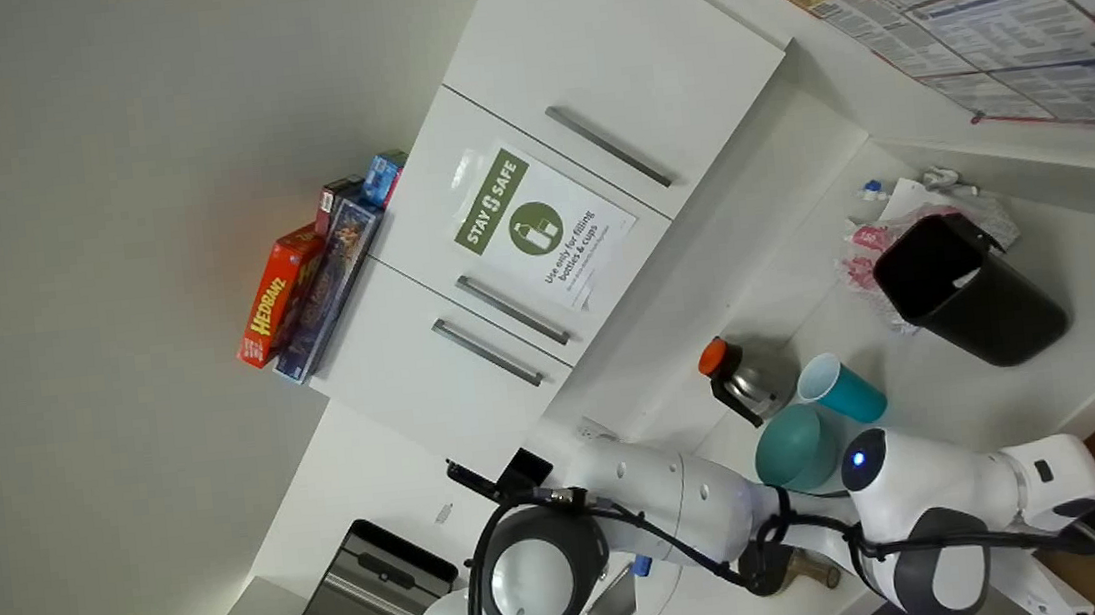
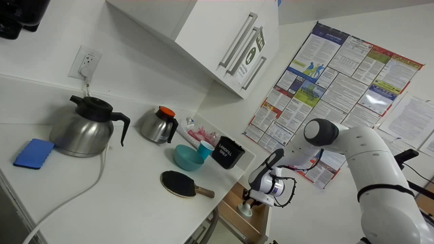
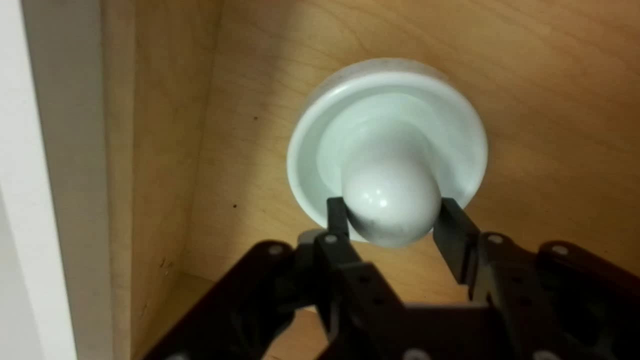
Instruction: Put the white object in the open drawer and close the drawer, pour the contents of the blue cup into the blue bowl
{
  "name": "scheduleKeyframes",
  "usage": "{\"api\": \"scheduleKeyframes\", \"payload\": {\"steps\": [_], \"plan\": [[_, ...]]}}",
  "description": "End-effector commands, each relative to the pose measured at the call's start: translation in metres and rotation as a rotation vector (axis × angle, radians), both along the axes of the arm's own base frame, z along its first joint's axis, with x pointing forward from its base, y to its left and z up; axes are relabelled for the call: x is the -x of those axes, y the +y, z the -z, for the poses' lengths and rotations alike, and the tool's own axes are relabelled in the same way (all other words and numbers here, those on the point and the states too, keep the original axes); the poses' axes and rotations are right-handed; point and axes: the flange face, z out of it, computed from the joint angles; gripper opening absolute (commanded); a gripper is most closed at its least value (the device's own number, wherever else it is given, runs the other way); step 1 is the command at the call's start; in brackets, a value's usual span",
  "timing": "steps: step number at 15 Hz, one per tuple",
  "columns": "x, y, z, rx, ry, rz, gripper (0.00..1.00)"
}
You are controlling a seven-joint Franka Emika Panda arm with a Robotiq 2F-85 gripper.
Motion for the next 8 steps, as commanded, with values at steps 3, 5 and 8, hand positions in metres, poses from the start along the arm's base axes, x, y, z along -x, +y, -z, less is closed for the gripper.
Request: {"api": "scheduleKeyframes", "payload": {"steps": [3,5,8], "plan": [[-0.0042,-0.0040,-0.0013,0.001,-0.018,0.023,0.81],[-0.0065,-0.0042,-0.0019,0.000,-0.035,0.012,0.95],[-0.0116,-0.0019,-0.0020,-0.028,-0.057,-0.002,1.00]]}}
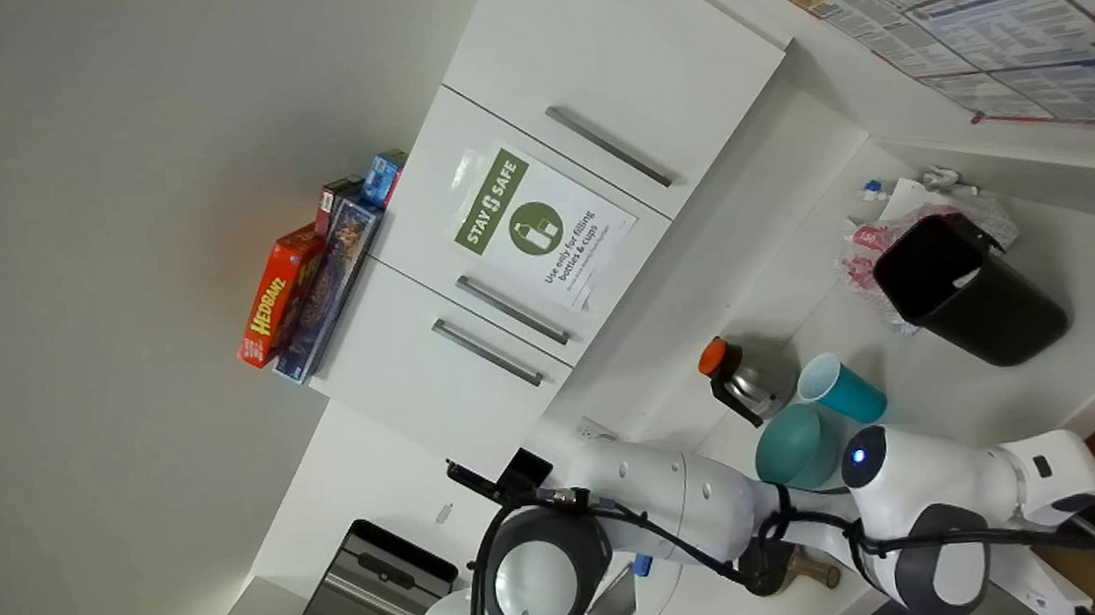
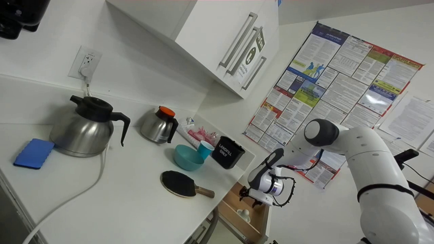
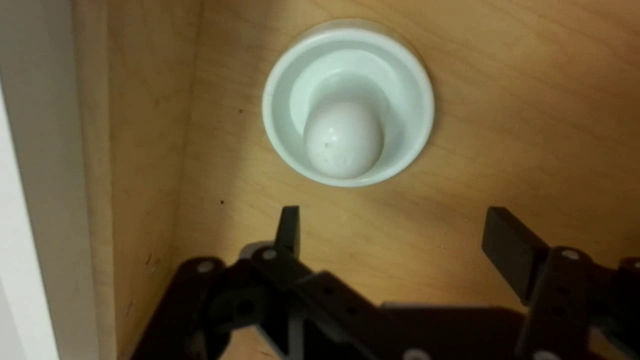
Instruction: Put the white object in the open drawer and close the drawer, pour the contents of the blue cup into the blue bowl
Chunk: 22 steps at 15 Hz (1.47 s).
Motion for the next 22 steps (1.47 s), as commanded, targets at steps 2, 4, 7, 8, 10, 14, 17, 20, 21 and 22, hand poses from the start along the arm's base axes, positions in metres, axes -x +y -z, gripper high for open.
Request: {"api": "scheduleKeyframes", "payload": {"steps": [2,4,7,8,10,14,17,20,21,22], "plan": [[0.000,0.025,-0.035,-0.050,-0.033,-0.014,1.00],[0.009,0.041,-0.061,-0.065,-0.043,-0.034,1.00],[0.025,0.060,-0.104,-0.073,-0.055,-0.040,1.00],[0.032,0.064,-0.118,-0.082,-0.045,-0.046,1.00],[0.052,0.070,-0.143,-0.100,-0.012,-0.051,1.00],[0.096,0.053,-0.183,-0.093,0.025,-0.026,1.00],[0.120,0.017,-0.204,-0.068,-0.004,0.019,1.00],[0.127,-0.015,-0.209,-0.041,-0.042,0.079,1.00],[0.130,-0.022,-0.207,-0.044,-0.044,0.096,1.00],[0.130,-0.026,-0.203,-0.048,-0.050,0.096,1.00]]}}
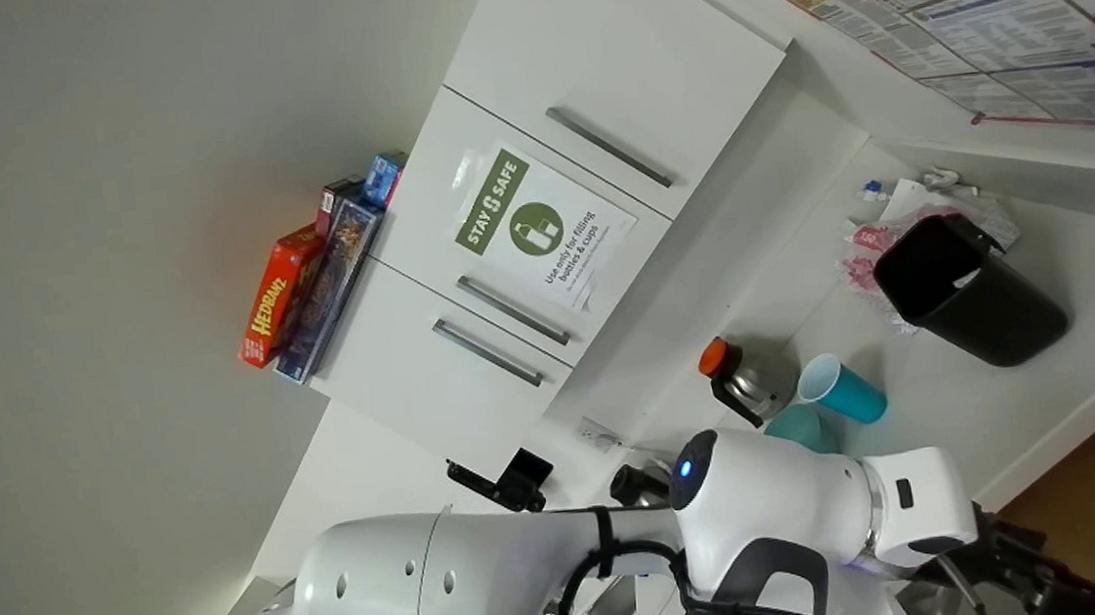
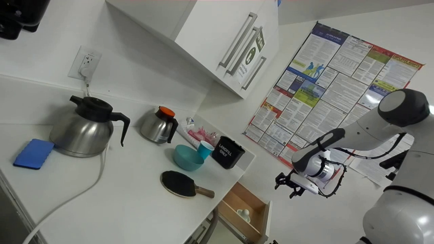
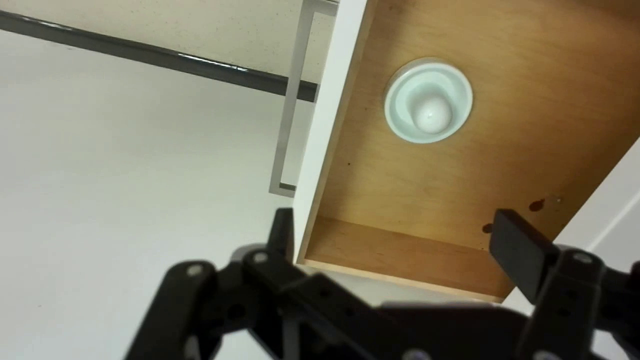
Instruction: Put the white object in the open drawer and close the drawer, pour the contents of the blue cup into the blue bowl
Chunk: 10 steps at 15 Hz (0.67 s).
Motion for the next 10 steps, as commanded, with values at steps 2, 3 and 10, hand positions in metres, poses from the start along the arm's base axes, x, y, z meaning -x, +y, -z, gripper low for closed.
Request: {"api": "scheduleKeyframes", "payload": {"steps": [2,3,10], "plan": [[0.004,-0.010,0.001,-0.006,-0.012,0.008,1.00],[0.004,-0.011,0.002,-0.006,-0.016,0.002,1.00],[0.003,-0.023,0.007,-0.015,-0.016,0.035,1.00]]}}
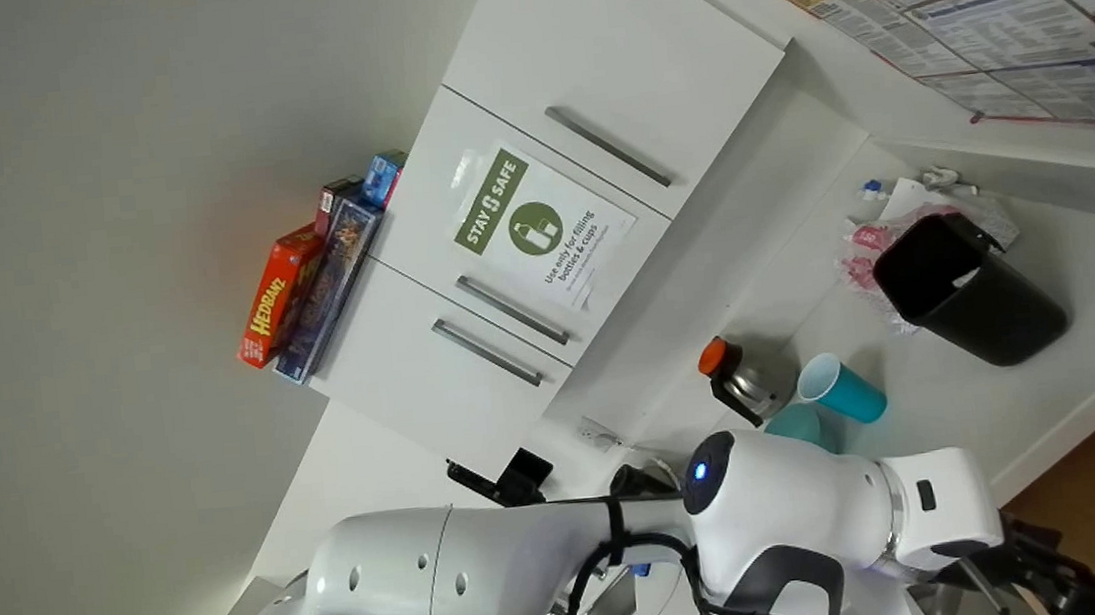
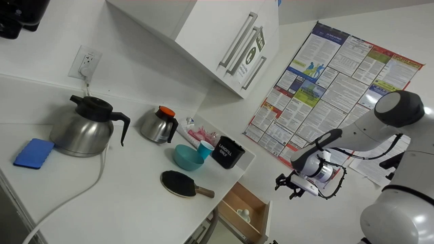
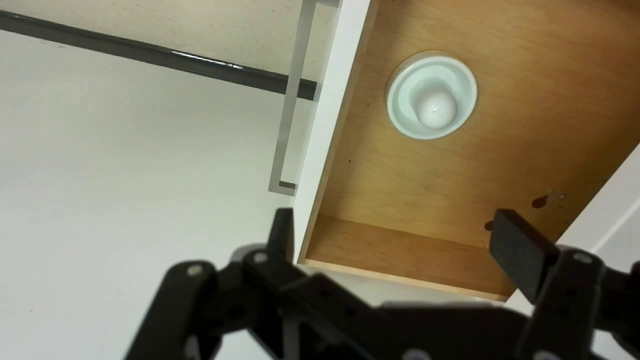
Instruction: Put the white object in the open drawer and close the drawer, pour the contents of the blue cup into the blue bowl
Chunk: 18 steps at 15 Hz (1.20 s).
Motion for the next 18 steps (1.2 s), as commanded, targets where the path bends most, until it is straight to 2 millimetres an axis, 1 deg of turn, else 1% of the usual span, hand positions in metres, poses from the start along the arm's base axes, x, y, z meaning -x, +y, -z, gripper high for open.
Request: {"api": "scheduleKeyframes", "payload": {"steps": [1,3,7,9,12,15,17,18], "plan": [[0.005,-0.019,0.001,-0.020,-0.010,0.052,1.00],[0.014,-0.039,0.003,-0.056,-0.031,0.104,1.00],[0.035,-0.086,0.010,-0.124,-0.101,0.146,1.00],[0.043,-0.112,0.022,-0.178,-0.110,0.121,1.00],[0.051,-0.144,0.052,-0.269,-0.094,0.050,1.00],[0.051,-0.163,0.084,-0.352,-0.110,-0.007,1.00],[0.048,-0.168,0.106,-0.393,-0.119,-0.014,1.00],[0.056,-0.157,0.092,-0.353,-0.086,0.001,1.00]]}}
